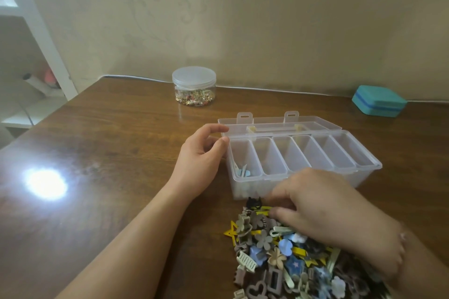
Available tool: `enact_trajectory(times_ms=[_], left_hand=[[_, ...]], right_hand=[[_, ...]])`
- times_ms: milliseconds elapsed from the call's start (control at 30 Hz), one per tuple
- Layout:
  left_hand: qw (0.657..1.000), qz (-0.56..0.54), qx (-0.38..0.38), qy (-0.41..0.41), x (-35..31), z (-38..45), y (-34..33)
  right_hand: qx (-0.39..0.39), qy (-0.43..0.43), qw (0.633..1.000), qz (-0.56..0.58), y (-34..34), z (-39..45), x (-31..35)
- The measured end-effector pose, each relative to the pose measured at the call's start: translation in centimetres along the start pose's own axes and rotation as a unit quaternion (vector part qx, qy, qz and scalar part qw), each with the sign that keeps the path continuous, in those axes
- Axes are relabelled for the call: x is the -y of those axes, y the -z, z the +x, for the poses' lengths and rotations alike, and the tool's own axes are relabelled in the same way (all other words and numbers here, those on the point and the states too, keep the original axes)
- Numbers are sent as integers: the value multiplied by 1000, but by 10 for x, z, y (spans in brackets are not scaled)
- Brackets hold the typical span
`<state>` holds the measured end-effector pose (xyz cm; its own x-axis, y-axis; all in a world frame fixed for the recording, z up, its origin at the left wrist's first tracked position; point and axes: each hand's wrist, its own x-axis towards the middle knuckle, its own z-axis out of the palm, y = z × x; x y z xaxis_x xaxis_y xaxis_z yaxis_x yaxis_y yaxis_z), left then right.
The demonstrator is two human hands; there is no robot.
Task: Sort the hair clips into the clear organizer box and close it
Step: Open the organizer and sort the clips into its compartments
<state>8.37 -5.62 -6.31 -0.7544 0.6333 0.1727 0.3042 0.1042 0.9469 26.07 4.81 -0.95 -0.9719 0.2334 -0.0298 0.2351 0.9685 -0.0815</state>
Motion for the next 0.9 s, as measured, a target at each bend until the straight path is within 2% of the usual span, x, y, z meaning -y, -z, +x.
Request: enact_trajectory(times_ms=[167, 367, 467, 567, 667, 733, 800, 900], left_hand=[[1000, 0, 0, -3, 1, 0, 0], [1000, 3, 6, -5, 0, 0, 0], [1000, 3, 9, -7, 0, 0, 0], [1000, 1, 8, -9, 0, 0, 0], [1000, 0, 7, -15, 1, 1, 0], [1000, -7, 8, -19, 1, 1, -1], [1000, -15, 6, -19, 2, 1, -1], [1000, -10, 10, -20, 2, 1, -1]], right_hand=[[18, -2, 999, -27, -4, 1, 3], [-17, 9, 999, -36, 1, -5, 0], [-62, 16, 998, -18, 6, -9, -4], [-136, 44, 988, 53, 7, -7, -5], [-255, 60, 949, 175, 2, 0, 2], [-322, 31, 927, 193, -4, 6, 6], [-350, -7, 916, 196, -8, 12, 8], [-336, -29, 926, 169, -11, 20, 11]])
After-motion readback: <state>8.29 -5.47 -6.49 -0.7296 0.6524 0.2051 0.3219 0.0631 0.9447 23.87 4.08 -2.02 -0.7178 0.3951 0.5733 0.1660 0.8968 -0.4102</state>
